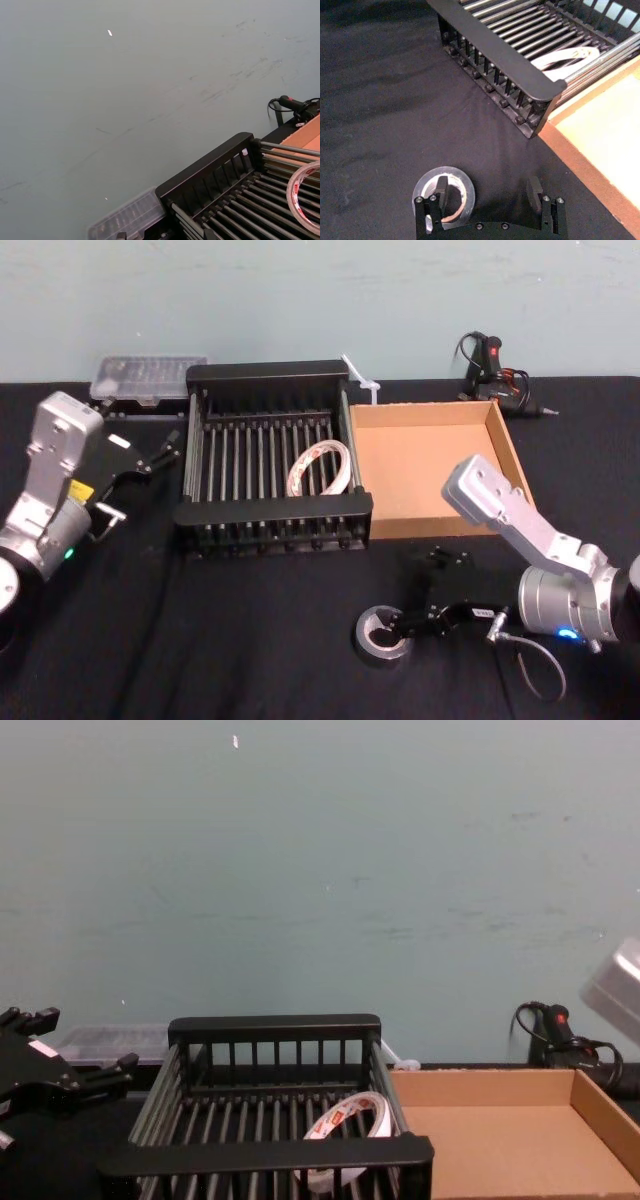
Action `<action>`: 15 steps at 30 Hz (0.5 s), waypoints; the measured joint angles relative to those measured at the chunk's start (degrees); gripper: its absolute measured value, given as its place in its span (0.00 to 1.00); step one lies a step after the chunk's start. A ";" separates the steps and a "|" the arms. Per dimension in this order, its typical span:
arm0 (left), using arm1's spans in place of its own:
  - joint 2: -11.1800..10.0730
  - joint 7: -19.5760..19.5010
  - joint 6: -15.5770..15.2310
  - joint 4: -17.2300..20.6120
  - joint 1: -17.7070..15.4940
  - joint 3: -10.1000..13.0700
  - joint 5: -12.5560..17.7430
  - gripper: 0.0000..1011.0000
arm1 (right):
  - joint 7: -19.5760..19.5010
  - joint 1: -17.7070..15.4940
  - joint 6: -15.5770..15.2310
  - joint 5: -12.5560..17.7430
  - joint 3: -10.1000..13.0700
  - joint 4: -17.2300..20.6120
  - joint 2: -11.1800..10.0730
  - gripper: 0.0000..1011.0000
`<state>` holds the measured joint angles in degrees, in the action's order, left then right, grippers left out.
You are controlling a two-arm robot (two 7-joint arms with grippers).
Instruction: Pick up the white tape and place it into the black box , Pick up the silver tape and place it into the brown box.
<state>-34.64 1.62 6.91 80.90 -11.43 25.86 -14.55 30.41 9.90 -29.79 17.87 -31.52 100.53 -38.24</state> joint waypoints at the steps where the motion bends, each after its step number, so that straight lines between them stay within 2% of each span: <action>1: 0.00 0.00 0.00 0.00 0.00 0.00 0.00 0.99 | 0.08 0.05 -0.04 -0.06 -0.09 -0.06 -0.01 0.99; 15: 0.00 0.00 0.00 0.00 0.00 0.00 0.00 0.99 | 0.72 0.99 -0.66 -0.93 -1.59 -1.37 0.43 0.99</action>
<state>-34.65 1.62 6.91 80.90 -11.43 25.86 -14.55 31.13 10.89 -30.44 16.94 -33.11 99.16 -37.81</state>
